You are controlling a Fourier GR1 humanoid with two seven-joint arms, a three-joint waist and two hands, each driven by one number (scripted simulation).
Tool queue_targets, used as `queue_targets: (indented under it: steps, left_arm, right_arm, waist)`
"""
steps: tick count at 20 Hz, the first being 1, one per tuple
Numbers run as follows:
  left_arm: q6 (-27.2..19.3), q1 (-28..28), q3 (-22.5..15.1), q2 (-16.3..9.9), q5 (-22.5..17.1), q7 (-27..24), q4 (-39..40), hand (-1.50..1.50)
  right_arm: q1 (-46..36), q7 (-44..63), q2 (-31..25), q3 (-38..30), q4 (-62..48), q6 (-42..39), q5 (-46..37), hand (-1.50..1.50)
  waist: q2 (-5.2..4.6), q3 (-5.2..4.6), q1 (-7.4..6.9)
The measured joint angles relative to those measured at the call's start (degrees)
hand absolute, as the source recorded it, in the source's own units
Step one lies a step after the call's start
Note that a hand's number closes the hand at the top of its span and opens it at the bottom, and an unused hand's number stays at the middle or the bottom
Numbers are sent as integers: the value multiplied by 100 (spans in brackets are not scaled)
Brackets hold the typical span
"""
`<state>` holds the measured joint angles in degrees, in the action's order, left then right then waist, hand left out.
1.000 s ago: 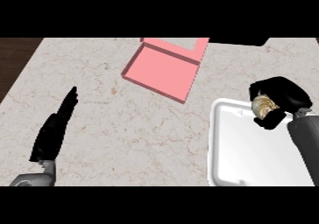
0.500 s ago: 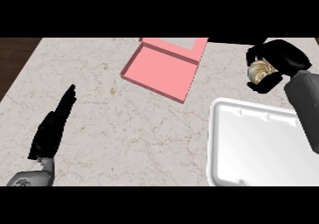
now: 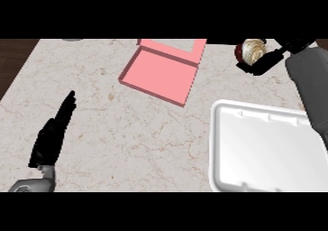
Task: Pick the cupcake from the tray and place it in the cardboard box
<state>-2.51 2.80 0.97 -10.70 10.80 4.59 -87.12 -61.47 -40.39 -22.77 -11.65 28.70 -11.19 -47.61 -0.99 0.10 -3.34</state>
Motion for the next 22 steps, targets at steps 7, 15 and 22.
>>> queue_targets:
  steps: [7,15,22]
  left_arm:
    - [8,-60,71,-6,-14,11,-39,0]
    - [-22,-95,76,42,51,26,-60,0]
    - [90,20,115,-6,7,64,-39,0]
  right_arm:
    - [-776,-177,416,-196,-423,-347,347,150]
    - [-1575,517,1017,-180,-831,-142,329,150]
    - [-2011,1109,1625,-36,-1282,211,130,150]
  waist:
    - [37,-7,99]
    - [37,-12,114]
    - [3,-14,39]
